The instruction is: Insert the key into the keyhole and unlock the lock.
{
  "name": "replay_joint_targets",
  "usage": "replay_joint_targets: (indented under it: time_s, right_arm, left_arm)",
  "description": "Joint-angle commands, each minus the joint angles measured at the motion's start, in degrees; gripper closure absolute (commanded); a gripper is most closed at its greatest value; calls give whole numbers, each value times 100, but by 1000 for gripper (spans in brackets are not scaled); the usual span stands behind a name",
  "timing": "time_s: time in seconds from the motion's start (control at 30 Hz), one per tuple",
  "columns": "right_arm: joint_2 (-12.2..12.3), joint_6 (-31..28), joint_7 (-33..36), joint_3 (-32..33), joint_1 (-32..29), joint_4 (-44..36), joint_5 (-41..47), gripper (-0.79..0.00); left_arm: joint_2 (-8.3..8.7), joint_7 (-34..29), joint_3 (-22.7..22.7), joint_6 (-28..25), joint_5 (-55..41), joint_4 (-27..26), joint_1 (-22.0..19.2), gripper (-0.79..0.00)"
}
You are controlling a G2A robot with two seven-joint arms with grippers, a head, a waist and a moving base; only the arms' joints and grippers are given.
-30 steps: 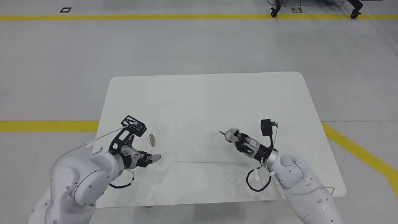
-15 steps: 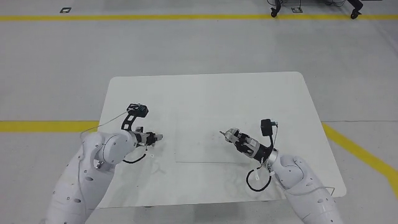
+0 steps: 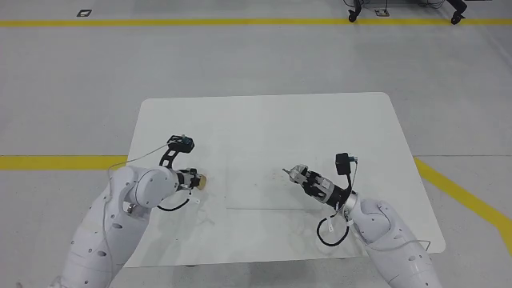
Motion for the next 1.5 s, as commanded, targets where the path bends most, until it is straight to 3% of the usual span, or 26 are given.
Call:
replay_joint_targets:
  time_s: [0.0, 0.2, 0.37, 0.5, 0.7, 0.77, 0.97, 1.07, 1.17, 1.33, 1.47]
  right_arm:
    - [0, 0, 0, 0, 0, 0, 0, 0]
    - [0, 0, 0, 0, 0, 0, 0, 0]
    - [0, 0, 0, 0, 0, 0, 0, 0]
    - [0, 0, 0, 0, 0, 0, 0, 0]
    - [0, 0, 0, 0, 0, 0, 0, 0]
    - [0, 0, 0, 0, 0, 0, 0, 0]
    - [-30, 330, -93, -106, -170, -457, -197, 0]
    - [-86, 157, -2, -368, -75, -598, -160, 0]
    - [-156, 79, -93, -584, 48, -685, -107, 0]
    - [-229, 12, -248, -754, 190, -702, -185, 0]
    - [-252, -193, 116, -978, 308, -651, -370, 0]
  left_arm:
    - [13, -61, -9, -4, 44, -121, 64, 0]
    - [56, 261, -179, -383, -113, -371, 280, 0]
    - [49, 1275, -530, -1648, -1746, -305, 579, 0]
    - [15, 1821, -616, -2983, -3249, 478, 613, 0]
    - [-152, 1977, -114, -4159, -4727, 2141, -83, 0]
    - [-182, 2028, -4, -4265, -4711, 2448, -230, 0]
    - [-189, 2143, -9, -4225, -4775, 2432, -181, 0]
    - [-241, 2261, 43, -4044, -5635, 2396, -43, 0]
    - [-305, 1714, 142, -4132, -7001, 2645, -97, 0]
    - [-475, 1009, 479, -4176, -8404, 3220, -374, 0]
    - [-605, 453, 711, -4223, -9029, 3738, -653, 0]
